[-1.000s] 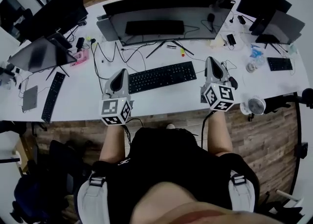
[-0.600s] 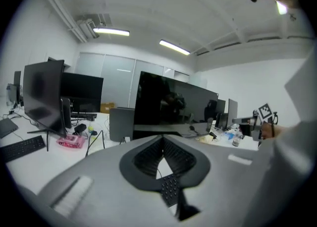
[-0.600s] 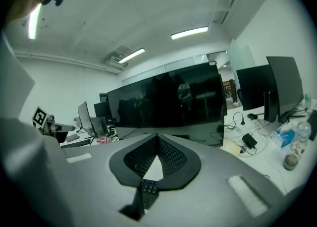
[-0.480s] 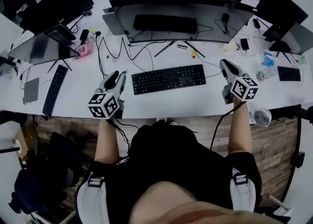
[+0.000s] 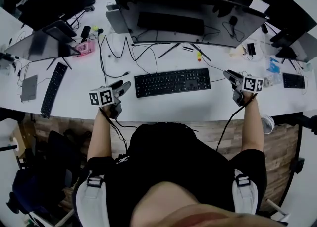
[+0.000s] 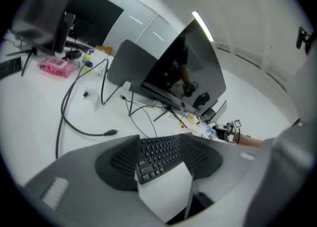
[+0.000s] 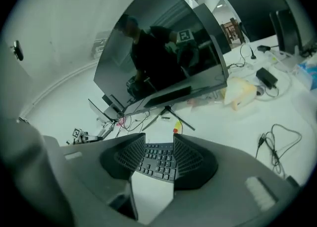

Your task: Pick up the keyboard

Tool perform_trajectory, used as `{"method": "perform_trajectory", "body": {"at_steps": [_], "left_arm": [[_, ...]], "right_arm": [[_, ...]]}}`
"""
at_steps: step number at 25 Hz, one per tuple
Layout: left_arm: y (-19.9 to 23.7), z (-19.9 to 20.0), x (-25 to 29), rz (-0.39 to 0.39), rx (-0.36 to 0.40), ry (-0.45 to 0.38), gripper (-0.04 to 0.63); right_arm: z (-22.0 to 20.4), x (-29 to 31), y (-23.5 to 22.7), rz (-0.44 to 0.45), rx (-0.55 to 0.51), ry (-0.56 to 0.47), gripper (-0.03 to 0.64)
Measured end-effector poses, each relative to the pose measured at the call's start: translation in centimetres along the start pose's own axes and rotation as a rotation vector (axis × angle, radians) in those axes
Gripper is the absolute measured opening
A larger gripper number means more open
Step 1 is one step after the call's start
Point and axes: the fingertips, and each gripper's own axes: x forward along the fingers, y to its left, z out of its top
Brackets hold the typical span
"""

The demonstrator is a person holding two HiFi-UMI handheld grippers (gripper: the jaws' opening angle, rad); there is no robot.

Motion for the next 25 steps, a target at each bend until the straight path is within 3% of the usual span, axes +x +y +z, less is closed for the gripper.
{"method": "perform_trajectory", "body": {"at_steps": [4,9,15,25], "left_arm": [[2.1,-3.3,2.5,-0.059,-0.122,0.066,0.268],[4.2,-6.9,4.9,-0.072,-0.188,0.177,0.268],[5.2,-8.4,7.0,-0.066,-0.207,0.265,0.268],[5.8,-9.2,8.8,-0.039,-0.259,0.299,0.267]], "right_arm": [[-2.8,2.6,-2.4,0.045,0.087,0.054,0.144],[-6.3,5.4,-4.5,0.041,0.145,0.164,0.144],[-8.4,8.0,-5.6,0.037,0.173,0.233,0.144],[-11.7,11.5,-5.7,0.038,0.149,0.395,0.144]]}}
